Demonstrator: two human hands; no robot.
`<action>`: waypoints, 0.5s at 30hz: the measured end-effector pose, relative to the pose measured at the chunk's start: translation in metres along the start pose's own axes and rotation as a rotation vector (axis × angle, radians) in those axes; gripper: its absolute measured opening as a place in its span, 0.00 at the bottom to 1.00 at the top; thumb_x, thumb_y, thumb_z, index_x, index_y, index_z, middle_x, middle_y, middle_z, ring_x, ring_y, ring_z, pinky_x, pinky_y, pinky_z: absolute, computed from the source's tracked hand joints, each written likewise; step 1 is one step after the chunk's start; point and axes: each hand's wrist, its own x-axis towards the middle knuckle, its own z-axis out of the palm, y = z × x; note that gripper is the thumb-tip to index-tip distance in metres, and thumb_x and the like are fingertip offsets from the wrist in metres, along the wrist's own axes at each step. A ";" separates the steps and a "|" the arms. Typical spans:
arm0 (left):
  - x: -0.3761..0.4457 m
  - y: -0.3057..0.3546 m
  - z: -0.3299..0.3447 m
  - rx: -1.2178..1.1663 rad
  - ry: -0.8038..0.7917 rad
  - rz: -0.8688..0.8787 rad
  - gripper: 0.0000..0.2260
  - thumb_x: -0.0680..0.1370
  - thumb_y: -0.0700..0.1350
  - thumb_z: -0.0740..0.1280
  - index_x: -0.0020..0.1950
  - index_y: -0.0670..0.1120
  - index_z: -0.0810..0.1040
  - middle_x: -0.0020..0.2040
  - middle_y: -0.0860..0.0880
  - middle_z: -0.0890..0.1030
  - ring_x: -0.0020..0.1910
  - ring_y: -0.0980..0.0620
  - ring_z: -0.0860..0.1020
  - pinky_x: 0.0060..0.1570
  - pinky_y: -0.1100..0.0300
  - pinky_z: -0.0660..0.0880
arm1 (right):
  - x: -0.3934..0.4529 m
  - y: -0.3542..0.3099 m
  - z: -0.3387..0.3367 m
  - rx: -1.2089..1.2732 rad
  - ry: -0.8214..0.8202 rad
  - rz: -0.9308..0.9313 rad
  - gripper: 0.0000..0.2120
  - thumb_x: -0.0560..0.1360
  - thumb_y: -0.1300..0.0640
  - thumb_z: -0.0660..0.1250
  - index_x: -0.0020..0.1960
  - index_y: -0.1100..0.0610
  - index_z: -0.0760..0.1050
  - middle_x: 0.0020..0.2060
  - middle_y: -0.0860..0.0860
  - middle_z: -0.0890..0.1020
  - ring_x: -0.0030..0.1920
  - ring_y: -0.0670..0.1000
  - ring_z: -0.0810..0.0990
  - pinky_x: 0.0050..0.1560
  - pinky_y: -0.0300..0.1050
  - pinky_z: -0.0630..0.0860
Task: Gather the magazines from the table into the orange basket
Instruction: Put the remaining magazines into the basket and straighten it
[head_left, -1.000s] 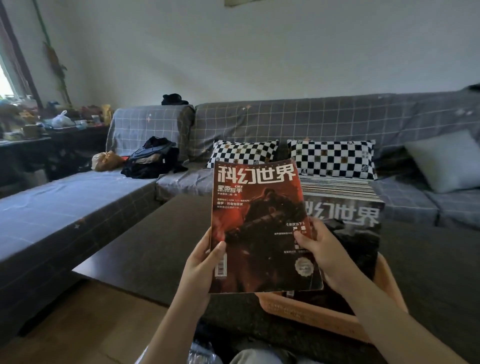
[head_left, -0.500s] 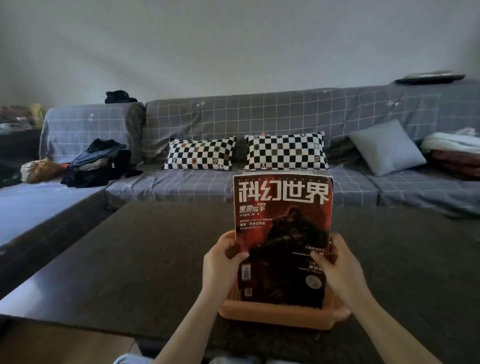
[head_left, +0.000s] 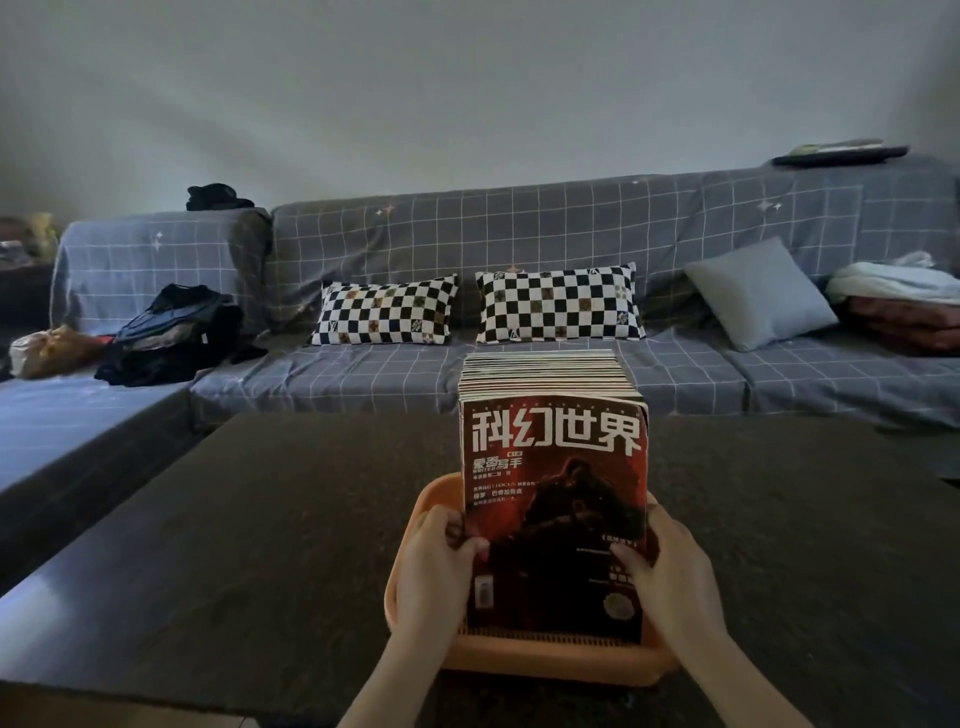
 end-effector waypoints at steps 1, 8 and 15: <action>0.000 0.000 0.001 -0.002 -0.006 0.006 0.10 0.71 0.47 0.74 0.43 0.55 0.74 0.41 0.60 0.75 0.40 0.62 0.76 0.39 0.67 0.72 | 0.001 0.000 0.000 -0.011 0.010 0.008 0.27 0.73 0.56 0.70 0.70 0.51 0.66 0.57 0.50 0.78 0.54 0.50 0.78 0.47 0.40 0.73; -0.001 -0.005 0.003 -0.052 0.000 -0.019 0.16 0.71 0.43 0.75 0.43 0.56 0.68 0.39 0.54 0.78 0.39 0.60 0.78 0.38 0.67 0.70 | 0.001 -0.001 0.007 -0.053 0.009 0.076 0.28 0.71 0.56 0.70 0.68 0.52 0.64 0.59 0.50 0.77 0.57 0.50 0.77 0.49 0.42 0.74; 0.009 -0.002 0.000 -0.222 -0.086 -0.057 0.31 0.70 0.56 0.73 0.69 0.51 0.66 0.62 0.54 0.74 0.58 0.55 0.75 0.54 0.57 0.76 | 0.011 0.005 0.006 0.126 -0.035 0.027 0.38 0.68 0.50 0.73 0.72 0.52 0.57 0.67 0.51 0.70 0.67 0.53 0.68 0.63 0.54 0.69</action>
